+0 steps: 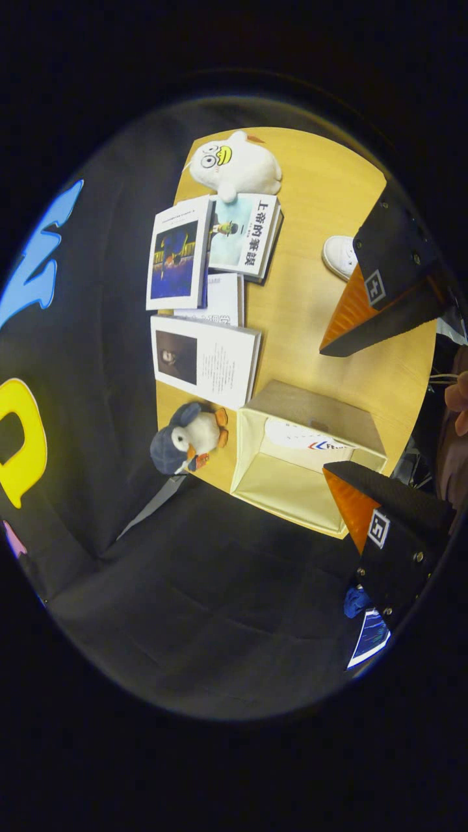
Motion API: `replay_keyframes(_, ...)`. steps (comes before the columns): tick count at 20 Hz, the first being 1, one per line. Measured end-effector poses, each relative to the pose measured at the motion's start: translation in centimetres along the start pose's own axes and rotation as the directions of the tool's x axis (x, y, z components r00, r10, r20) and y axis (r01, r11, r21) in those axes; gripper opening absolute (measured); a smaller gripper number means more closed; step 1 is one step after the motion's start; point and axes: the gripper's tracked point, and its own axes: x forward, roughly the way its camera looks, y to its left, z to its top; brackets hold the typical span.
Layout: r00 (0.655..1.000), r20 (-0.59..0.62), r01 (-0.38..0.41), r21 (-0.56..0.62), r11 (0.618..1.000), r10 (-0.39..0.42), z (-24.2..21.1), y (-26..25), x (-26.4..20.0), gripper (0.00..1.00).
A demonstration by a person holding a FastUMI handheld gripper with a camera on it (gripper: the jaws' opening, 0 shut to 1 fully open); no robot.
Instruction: Open the storage box then place both shoes into the box .Put the left shoe in first, then the right shoe, with the right side of both shoes facing outward in a uniform manner.
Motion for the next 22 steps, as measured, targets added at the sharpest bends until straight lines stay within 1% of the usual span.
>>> replay_keyframes(3, 0.999, 0.004, 0.036, 0.036, 0.999, -0.037, -1.3, -3.2, -0.9, 0.98)
replay_keyframes(5, 0.996, 0.010, 0.083, 0.041, 0.996, -0.084, -1.9, -5.9, -1.5, 0.98)
replay_keyframes(10, 0.992, 0.009, 0.125, 0.104, 0.987, -0.127, -3.9, -10.4, -2.5, 0.98)
replay_keyframes(12, 0.989, -0.004, 0.149, 0.132, 0.980, -0.150, -5.4, -12.5, -2.5, 0.98)
replay_keyframes(14, 0.990, -0.022, 0.139, 0.192, 0.971, -0.137, -7.3, -13.9, -1.8, 0.98)
replay_keyframes(16, 0.988, -0.051, 0.156, 0.233, 0.960, -0.148, -9.5, -16.0, -1.2, 0.97)
replay_keyframes(20, 0.974, -0.094, 0.225, 0.226, 0.948, -0.208, -13.2, -19.4, -0.1, 0.98)
replay_keyframes(22, 0.968, -0.132, 0.243, 0.248, 0.938, -0.216, -15.0, -20.4, 0.5, 0.98)
